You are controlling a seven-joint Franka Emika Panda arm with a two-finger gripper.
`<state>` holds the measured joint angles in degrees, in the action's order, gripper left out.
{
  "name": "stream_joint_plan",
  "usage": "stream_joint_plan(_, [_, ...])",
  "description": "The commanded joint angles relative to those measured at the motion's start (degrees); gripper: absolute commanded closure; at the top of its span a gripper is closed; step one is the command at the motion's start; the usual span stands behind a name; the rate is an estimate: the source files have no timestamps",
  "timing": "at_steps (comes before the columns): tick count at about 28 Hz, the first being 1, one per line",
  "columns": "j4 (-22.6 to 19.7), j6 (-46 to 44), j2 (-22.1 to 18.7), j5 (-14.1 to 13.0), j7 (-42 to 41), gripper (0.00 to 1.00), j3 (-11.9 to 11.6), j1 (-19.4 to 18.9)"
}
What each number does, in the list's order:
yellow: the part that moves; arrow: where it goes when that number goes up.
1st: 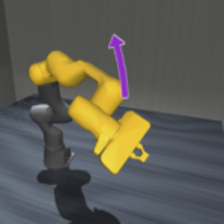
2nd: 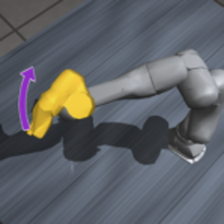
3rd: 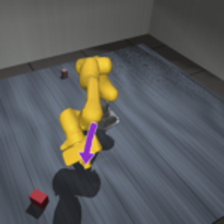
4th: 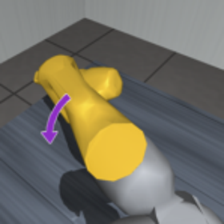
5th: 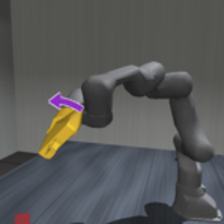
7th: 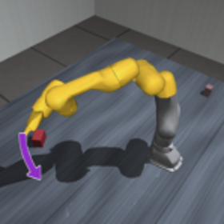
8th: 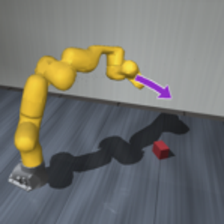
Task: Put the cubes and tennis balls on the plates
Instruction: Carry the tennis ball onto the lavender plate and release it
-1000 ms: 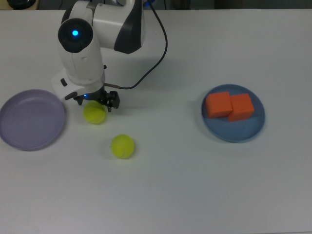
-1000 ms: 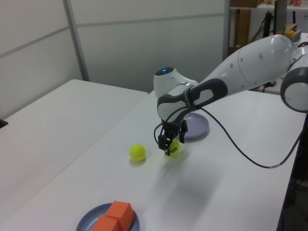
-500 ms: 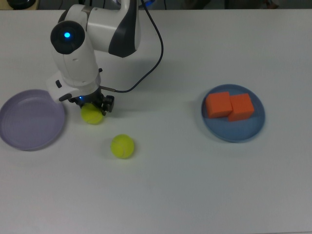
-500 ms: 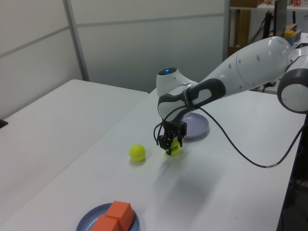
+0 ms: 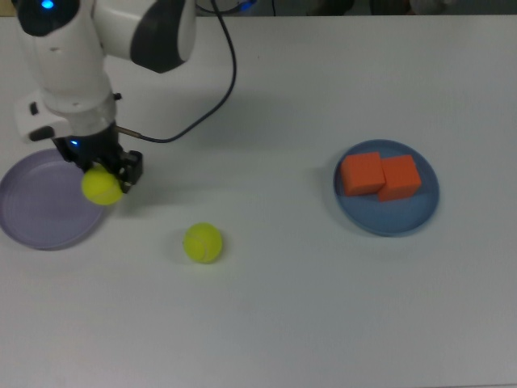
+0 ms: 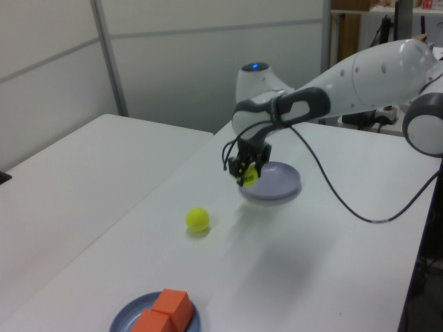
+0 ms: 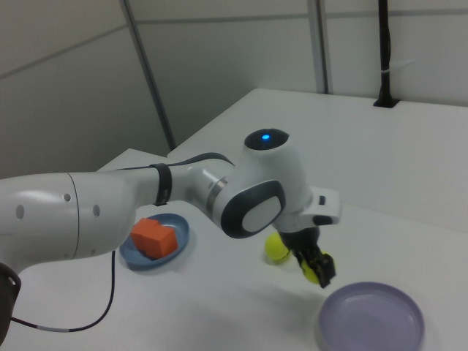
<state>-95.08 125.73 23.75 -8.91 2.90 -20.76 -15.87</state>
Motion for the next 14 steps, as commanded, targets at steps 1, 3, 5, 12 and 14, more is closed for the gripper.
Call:
stream_joint_plan(1, [-0.28, 0.66, 1.30, -2.25, -3.51, 1.00, -2.97, 1.36])
stream_joint_plan(3, [0.33, 0.75, 2.09, -4.09, -3.69, 1.00, -3.06, 2.24])
stream_joint_plan(5, [1.12, 0.92, 2.96, -5.24, -3.78, 1.00, -3.06, 2.42])
stream_joint_plan(12, [4.64, 3.03, 9.12, -5.60, -2.81, 1.00, -3.06, 3.56])
stream_joint_plan(14, [4.64, 3.91, 9.30, -5.60, -2.81, 1.00, -2.97, 3.56])
